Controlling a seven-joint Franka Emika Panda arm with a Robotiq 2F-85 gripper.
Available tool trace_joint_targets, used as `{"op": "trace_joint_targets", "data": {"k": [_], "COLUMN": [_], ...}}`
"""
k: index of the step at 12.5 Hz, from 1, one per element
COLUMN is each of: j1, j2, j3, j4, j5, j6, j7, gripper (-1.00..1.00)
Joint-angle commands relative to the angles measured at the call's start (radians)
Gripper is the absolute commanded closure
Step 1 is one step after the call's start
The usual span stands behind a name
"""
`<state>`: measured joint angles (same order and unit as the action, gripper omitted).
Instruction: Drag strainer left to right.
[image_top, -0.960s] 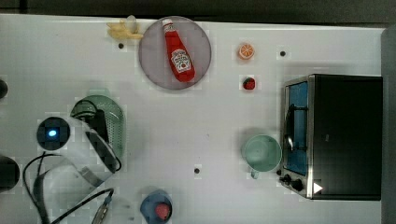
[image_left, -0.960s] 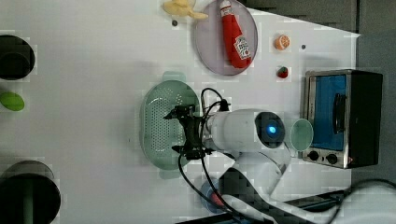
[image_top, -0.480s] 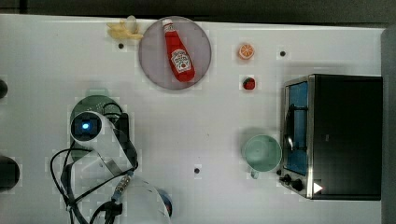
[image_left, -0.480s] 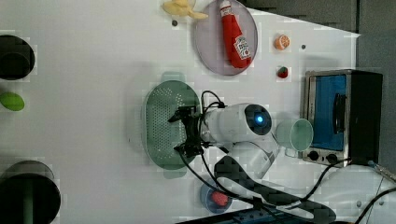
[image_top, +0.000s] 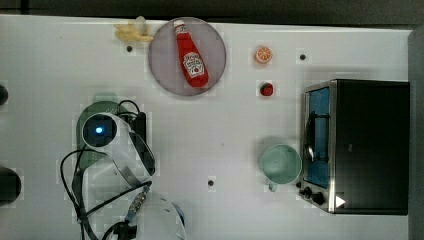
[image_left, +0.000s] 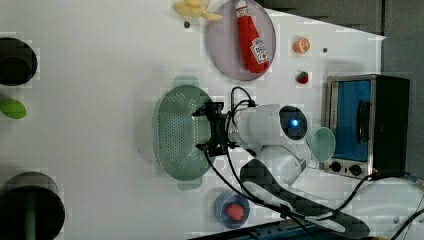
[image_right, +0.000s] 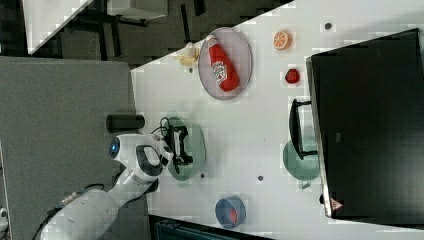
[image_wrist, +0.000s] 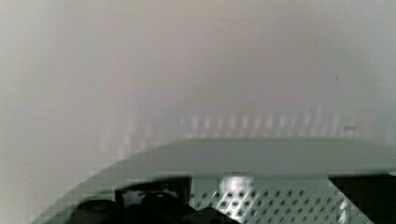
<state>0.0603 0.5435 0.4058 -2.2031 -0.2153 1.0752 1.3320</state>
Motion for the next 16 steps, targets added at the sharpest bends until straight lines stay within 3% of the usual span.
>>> {"op": "trace_joint_targets", "data": {"k": [1, 10, 16], "j1": [-0.014, -0.098, -0.112], "j2": [-0.063, -0.134, -0.171], "j3": [-0.019, -0.086, -0.193], "j4": [-0.034, -0.122, -0.148], "j5": [0.01, 0.01, 0.01], "j6": [-0.01, -0.009, -0.01], "j7": [0.026, -0.115, -0.236], "gripper": [-1.0, -1.0, -1.0]}}
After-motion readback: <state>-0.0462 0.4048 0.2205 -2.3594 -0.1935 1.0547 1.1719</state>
